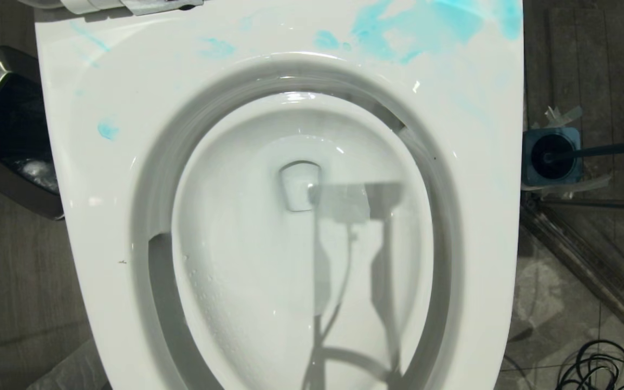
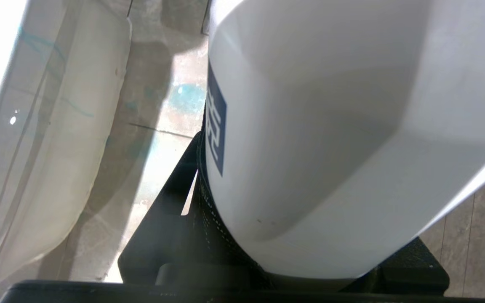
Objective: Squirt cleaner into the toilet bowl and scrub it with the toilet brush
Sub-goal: Pour in the cleaning agent
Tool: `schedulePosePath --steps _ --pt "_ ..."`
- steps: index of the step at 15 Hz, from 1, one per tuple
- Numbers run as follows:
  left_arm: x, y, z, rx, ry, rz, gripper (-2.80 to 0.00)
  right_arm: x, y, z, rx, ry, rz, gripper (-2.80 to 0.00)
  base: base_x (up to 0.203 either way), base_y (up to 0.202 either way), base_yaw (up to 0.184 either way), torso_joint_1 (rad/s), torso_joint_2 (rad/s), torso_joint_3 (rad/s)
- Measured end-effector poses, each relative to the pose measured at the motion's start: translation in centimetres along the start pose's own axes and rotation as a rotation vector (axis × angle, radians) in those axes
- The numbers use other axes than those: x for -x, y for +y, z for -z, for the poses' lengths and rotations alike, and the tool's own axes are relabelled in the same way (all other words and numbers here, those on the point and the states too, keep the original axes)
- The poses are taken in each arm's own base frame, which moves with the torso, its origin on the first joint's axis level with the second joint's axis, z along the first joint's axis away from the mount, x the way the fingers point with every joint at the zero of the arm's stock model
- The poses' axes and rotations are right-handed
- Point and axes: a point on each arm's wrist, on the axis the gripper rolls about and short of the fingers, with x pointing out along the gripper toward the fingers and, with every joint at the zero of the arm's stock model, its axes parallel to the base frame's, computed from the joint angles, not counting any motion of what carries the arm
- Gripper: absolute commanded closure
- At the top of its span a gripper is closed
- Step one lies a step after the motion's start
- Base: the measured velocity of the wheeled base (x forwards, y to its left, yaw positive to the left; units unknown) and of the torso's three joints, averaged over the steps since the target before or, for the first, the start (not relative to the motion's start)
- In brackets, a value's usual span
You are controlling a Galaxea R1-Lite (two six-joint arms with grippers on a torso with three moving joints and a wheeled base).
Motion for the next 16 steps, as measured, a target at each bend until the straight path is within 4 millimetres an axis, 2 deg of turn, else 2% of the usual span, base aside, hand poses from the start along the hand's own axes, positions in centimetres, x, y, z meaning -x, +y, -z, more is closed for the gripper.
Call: schedulePosePath --steps 12,16 --pt "0.0 0.0 0.0 0.007 0.001 -0.011 0.00 -0.2 -0.9 -2.1 -0.011 -0.082 -0.019 0.00 0.000 0.000 0.000 0.002 0.00 0.169" --pt "0.0 0.0 0.0 0.017 0.001 -0.016 0.00 -0.5 -0.5 -2.0 -0.003 -0.079 -0.032 0.00 0.000 0.000 0.000 0.004 0.00 0.204"
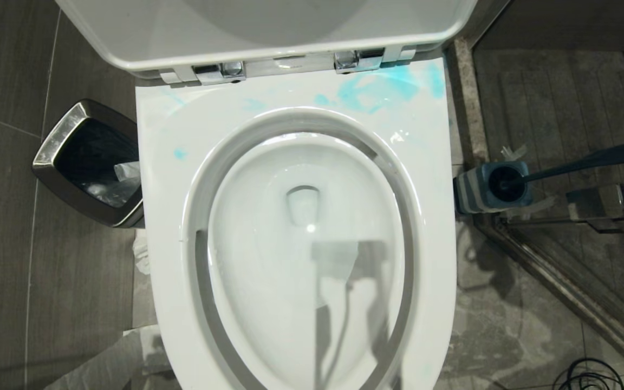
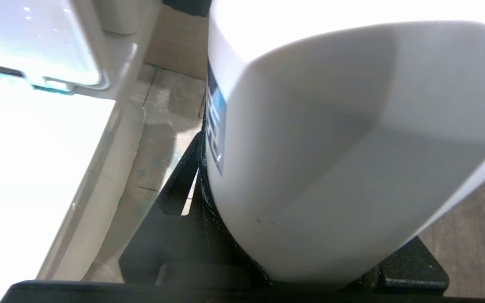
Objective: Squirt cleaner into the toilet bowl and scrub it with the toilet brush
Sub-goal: Pour in the cleaning agent
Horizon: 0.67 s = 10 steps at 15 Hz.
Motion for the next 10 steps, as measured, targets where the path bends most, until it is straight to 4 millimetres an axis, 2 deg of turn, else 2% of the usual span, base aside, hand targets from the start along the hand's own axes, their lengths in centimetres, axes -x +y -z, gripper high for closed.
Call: schedulePosePath --steps 10 --pt "0.0 0.0 0.0 -0.005 0.000 0.002 0.00 -0.4 1.5 1.8 0.050 0.039 -0.079 0.00 0.000 0.000 0.000 0.002 0.00 0.200"
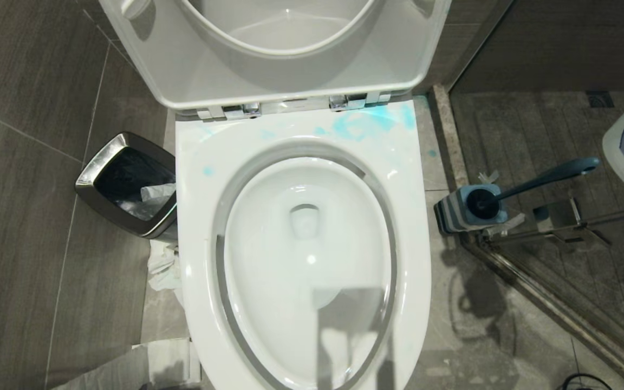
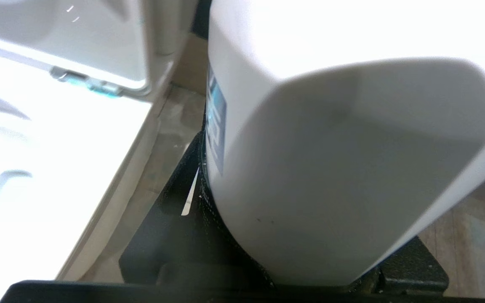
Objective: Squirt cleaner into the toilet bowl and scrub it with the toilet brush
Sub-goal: Pour in the cleaning agent
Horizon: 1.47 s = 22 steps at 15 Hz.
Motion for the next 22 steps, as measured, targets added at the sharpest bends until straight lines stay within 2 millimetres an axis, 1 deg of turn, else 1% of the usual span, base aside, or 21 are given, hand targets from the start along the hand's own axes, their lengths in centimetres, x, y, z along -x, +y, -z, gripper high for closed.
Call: schedulePosePath --steps 3,5,11,16,22 --pt "0.0 0.0 0.0 0.001 0.000 0.000 0.00 0.0 1.3 2.0 0.056 0.054 -0.045 0.00 0.000 0.000 0.000 -0.002 0.00 0.204" --pt "0.0 0.0 0.0 0.001 0.000 0.000 0.00 -0.1 1.9 2.9 0.091 0.082 -0.064 0.00 0.000 0.000 0.000 0.000 0.01 0.203" --pt "0.0 0.0 0.0 -0.001 0.000 0.000 0.00 -0.6 3.1 4.0 0.207 0.094 -0.145 0.00 0.000 0.000 0.000 0.001 0.00 0.200" --pt "0.0 0.0 0.0 0.001 0.000 0.001 0.00 -1.7 4.5 5.1 0.294 0.133 -0.189 0.00 0.000 0.000 0.000 0.001 0.00 0.040" --pt "0.0 0.0 0.0 -0.002 0.001 0.000 0.00 -2.6 6.4 7.3 0.465 0.202 -0.263 0.00 0.000 0.000 0.000 -0.003 0.00 0.123"
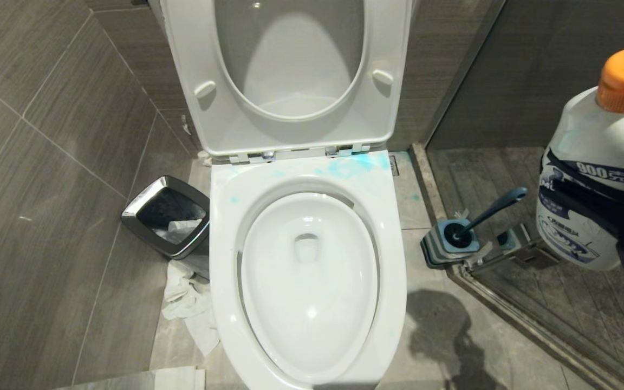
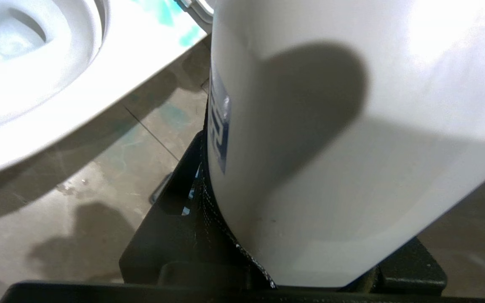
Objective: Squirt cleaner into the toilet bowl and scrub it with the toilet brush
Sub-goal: Pour in the cleaning agent
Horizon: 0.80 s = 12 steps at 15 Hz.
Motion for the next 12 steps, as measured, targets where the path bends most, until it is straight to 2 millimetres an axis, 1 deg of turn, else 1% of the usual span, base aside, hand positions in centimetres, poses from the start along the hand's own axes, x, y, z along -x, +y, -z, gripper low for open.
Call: schedulePosePath --steps 2,5,9,12 --pt "0.0 0.0 0.0 -0.002 0.000 0.003 0.00 -0.8 0.4 -0.1 0.050 0.012 -0.012 0.00 0.000 0.000 0.000 0.000 0.01 0.055" --pt "0.0 0.0 0.0 -0.003 0.000 0.004 0.00 -2.8 0.5 -1.3 0.108 0.014 -0.012 0.00 0.000 0.000 0.000 0.000 0.00 0.000" --pt "0.0 0.0 0.0 -0.002 -0.001 0.004 0.00 -6.7 0.3 -3.7 0.200 0.045 0.032 0.00 0.000 0.000 0.000 0.000 0.00 0.000" --pt "0.0 0.0 0.0 -0.002 -0.001 0.003 0.00 -9.6 0.7 -5.2 0.332 0.060 0.043 0.00 0.000 0.000 0.000 0.000 0.00 0.000"
